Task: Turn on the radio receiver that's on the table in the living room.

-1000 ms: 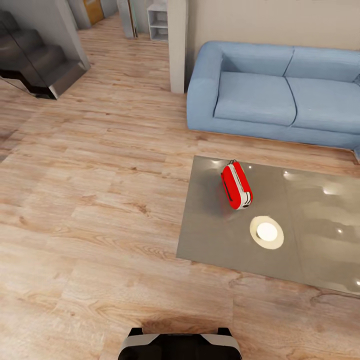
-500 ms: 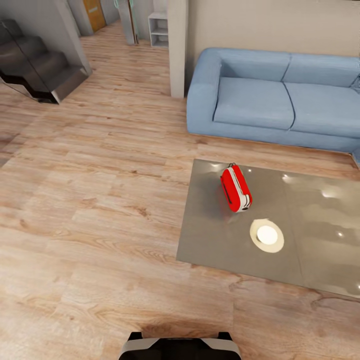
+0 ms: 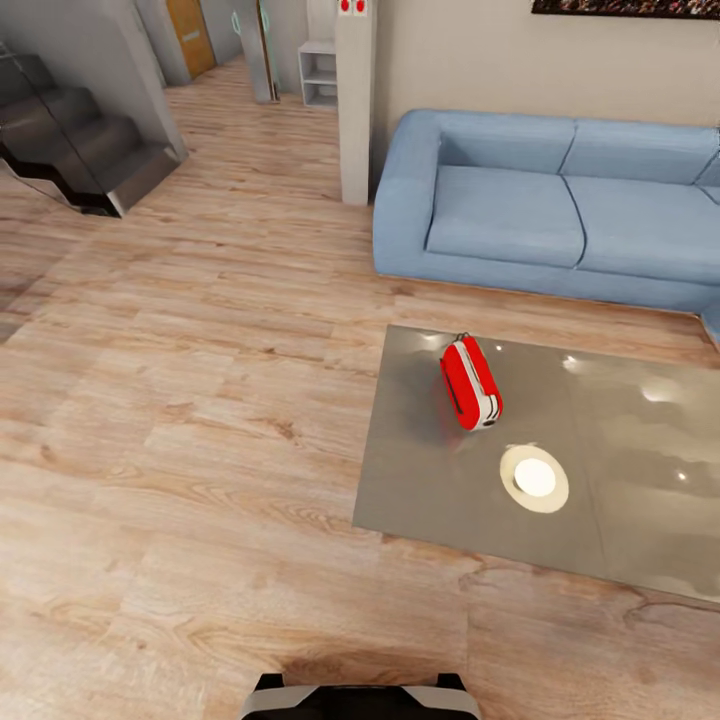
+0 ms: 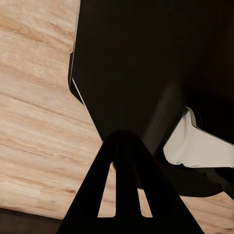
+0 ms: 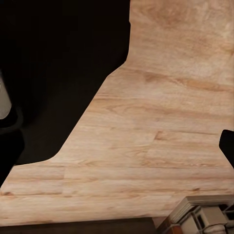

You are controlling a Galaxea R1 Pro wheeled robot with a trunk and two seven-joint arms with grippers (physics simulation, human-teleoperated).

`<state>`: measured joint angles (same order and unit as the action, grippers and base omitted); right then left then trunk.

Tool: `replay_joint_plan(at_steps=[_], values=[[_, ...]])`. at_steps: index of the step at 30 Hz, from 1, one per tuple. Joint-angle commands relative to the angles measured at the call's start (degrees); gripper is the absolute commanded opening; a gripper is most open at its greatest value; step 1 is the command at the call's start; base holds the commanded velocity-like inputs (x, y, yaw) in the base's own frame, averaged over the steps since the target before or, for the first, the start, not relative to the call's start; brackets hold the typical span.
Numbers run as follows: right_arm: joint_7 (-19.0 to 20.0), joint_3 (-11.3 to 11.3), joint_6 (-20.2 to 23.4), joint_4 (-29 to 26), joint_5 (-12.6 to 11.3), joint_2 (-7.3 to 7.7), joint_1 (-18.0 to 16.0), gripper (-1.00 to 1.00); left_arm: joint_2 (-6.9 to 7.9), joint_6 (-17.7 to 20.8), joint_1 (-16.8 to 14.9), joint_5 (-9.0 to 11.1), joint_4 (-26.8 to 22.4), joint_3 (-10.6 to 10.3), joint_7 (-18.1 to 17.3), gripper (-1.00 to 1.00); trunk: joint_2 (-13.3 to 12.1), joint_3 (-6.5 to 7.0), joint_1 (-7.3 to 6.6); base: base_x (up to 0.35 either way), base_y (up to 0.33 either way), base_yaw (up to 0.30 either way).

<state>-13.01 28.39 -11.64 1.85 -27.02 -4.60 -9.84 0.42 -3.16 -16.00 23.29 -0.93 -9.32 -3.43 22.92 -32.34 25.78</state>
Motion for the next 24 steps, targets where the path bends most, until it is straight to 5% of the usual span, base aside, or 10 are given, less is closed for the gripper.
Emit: replay_joint_plan(at_steps=[1, 24], values=[[0.0, 0.0, 0.0, 0.0, 0.0, -0.01, 0.0, 1.00, -0.01, 0.0, 0.0, 0.0, 0.0, 0.0, 0.0, -1.00, 0.0, 0.09, 0.00, 0.000, 0.000, 0.000], [0.0, 0.0, 0.1, 0.0, 0.0, 0.02, 0.0, 1.00, 0.00, 0.0, 0.0, 0.0, 0.0, 0.0, 0.0, -1.00, 0.0, 2.17, 0.00, 0.000, 0.000, -0.033]])
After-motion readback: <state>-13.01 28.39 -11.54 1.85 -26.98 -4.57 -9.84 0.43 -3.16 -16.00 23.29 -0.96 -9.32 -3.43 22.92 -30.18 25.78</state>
